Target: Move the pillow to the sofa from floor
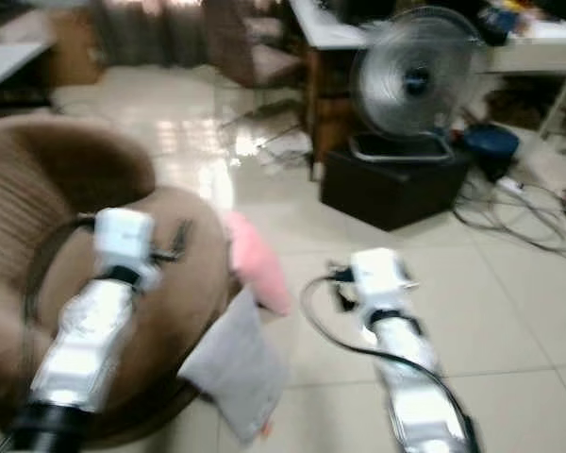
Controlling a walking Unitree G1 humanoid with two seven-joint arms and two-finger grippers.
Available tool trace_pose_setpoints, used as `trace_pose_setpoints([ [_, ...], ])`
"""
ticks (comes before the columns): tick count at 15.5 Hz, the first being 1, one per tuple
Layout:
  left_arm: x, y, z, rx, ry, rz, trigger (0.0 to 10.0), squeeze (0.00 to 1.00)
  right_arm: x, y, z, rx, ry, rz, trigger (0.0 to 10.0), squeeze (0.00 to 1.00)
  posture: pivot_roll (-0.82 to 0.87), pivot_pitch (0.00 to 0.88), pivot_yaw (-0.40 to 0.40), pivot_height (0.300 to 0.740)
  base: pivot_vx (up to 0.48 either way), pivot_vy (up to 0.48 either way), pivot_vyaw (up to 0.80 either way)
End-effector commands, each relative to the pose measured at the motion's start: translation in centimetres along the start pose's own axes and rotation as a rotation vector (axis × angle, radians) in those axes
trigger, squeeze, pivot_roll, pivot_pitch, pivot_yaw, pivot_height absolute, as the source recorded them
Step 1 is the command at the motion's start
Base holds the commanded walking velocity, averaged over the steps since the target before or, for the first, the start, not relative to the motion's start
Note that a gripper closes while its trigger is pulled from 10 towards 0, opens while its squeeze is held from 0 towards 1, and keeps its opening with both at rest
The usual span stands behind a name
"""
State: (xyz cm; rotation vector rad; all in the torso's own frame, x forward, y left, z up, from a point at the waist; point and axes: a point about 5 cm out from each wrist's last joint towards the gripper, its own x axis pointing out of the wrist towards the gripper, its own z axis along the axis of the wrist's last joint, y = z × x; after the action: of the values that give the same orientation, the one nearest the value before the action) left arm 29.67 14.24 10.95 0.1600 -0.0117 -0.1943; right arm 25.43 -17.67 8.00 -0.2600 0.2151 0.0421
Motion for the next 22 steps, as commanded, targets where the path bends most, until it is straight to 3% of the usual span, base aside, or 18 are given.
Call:
trace_pose_setpoints([
  [1,-0.1,1.4,0.1,0.021,0.0,0.033,10.0,0.0,0.3,0.7,0.9,0.014,-0.029,0.018,10.0,0.0,-0.07,0.0,0.021,0.74,0.341,0.0,0.0],
  [7,0.0,1.3,0.1,0.02,0.006,0.035,10.0,0.0,0.2,1.2,0.4,-0.005,0.007,0.06,10.0,0.0,-0.07,0.0,0.024,0.74,0.328,0.0,0.0],
  [13,-0.1,1.0,-0.4,0.035,0.043,0.011,10.0,0.0,0.1,1.3,0.3,0.019,0.017,0.08,10.0,0.0,-0.07,0.0,0.025,0.67,0.0,0.0,0.0],
  [21,-0.5,0.2,-0.9,-0.026,0.093,-0.046,10.0,0.0,-0.2,1.8,0.1,0.063,0.018,0.136,10.0,0.0,-0.07,0.0,0.023,0.595,0.0,0.0,0.0],
  [22,-0.6,0.0,-0.9,-0.068,0.097,-0.069,10.0,1.0,-0.4,2.0,0.1,0.075,0.012,0.161,10.0,0.98,-0.07,0.0,0.023,0.595,0.0,0.0,0.0],
])
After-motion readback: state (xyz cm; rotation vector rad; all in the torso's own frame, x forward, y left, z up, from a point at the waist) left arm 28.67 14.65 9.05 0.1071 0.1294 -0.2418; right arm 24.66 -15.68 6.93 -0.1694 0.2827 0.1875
